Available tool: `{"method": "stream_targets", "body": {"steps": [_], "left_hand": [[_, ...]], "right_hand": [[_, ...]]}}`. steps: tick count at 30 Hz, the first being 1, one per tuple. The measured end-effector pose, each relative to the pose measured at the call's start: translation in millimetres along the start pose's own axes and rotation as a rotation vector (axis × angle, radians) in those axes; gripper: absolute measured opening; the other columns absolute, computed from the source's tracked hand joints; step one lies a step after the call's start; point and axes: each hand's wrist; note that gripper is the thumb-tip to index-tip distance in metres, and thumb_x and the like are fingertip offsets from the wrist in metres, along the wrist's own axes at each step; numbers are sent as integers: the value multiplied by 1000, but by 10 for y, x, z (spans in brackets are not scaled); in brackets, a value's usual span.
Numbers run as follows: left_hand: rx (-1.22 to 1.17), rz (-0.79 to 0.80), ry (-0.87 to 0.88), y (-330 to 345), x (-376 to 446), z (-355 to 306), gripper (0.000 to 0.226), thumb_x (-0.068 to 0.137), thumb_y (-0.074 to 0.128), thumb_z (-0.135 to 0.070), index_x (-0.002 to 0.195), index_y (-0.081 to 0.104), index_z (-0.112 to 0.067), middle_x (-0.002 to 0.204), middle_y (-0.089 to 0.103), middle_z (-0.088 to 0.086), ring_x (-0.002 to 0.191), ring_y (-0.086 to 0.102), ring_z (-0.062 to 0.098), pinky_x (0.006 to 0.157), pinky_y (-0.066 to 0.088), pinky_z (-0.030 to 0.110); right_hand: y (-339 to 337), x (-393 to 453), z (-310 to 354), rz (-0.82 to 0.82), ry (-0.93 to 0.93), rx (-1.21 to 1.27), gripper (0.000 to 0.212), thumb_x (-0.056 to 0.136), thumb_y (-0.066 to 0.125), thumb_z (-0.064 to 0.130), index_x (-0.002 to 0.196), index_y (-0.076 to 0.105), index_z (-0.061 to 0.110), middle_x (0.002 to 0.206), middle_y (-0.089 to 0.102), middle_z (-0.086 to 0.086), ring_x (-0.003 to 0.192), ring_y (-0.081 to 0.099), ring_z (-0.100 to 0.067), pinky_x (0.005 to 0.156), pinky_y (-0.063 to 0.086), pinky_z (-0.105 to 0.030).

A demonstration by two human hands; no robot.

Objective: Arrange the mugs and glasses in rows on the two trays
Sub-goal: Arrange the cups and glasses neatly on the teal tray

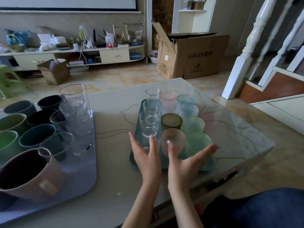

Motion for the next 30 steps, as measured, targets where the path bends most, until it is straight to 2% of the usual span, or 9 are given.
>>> {"method": "stream_targets", "body": {"steps": [2,5,7,11,16,21,23,26,30], "left_hand": [[53,-43,41,32,76,11,58,96,48,-27,147,24,-15,153,29,-1,141,26,9,116,25,27],[64,-43,62,72,184,28,50,98,42,-21,145,29,-13,149,37,2,137,34,11,92,30,-5],[52,-37,58,91,248,55,48,98,42,-20,144,31,-12,147,40,2,135,37,11,83,29,-10],[47,-45,96,90,306,107,47,98,43,-20,143,34,-13,144,44,3,133,41,13,105,35,19],[25,-24,71,85,313,122,48,97,45,-23,143,34,-14,143,44,1,131,42,12,90,35,0],[-21,21,7,-13,289,69,50,97,44,-27,144,31,-15,148,38,0,135,37,10,113,30,29],[-36,42,1,-85,285,55,49,97,44,-27,144,33,-15,147,39,1,135,38,11,114,31,35],[-2,94,18,-218,293,31,48,96,47,-24,142,36,-14,146,41,1,134,38,11,113,29,30],[28,283,17,-363,322,19,59,91,58,-21,143,33,-15,146,39,0,134,37,8,113,31,31]], "right_hand": [[69,45,-9,-15,-20,15,125,65,75,50,149,-6,5,158,-7,-14,147,-4,-20,120,5,-33],[146,74,-28,-44,-35,48,121,65,72,49,149,0,0,158,-5,-17,147,-4,-21,117,-2,-18],[178,75,-51,-58,-49,46,120,66,74,47,149,3,-2,157,-3,-19,147,-3,-23,117,-2,-19],[213,95,-92,-63,-50,37,118,66,78,43,149,6,-1,157,-1,-19,147,-1,-24,117,1,-20],[174,101,-96,-57,-57,30,116,67,75,47,150,7,2,158,-1,-16,147,-1,-21,115,1,-15],[44,109,-37,-30,-63,-4,110,72,61,64,151,8,10,159,-1,-10,147,-2,-17,117,7,-28],[-27,155,12,-28,-95,-27,97,76,50,63,150,16,10,159,8,-11,147,2,-19,119,11,-37],[-142,291,96,-10,-220,-119,73,83,45,54,140,40,9,150,34,-15,144,19,-29,116,20,-46],[-228,532,207,198,-478,-355,40,83,50,42,112,64,18,129,59,-4,135,39,-29,113,19,-49]]}}
Point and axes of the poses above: each hand's wrist, its own x-axis towards the middle knuckle, its own y-axis out of the palm, z = x × y
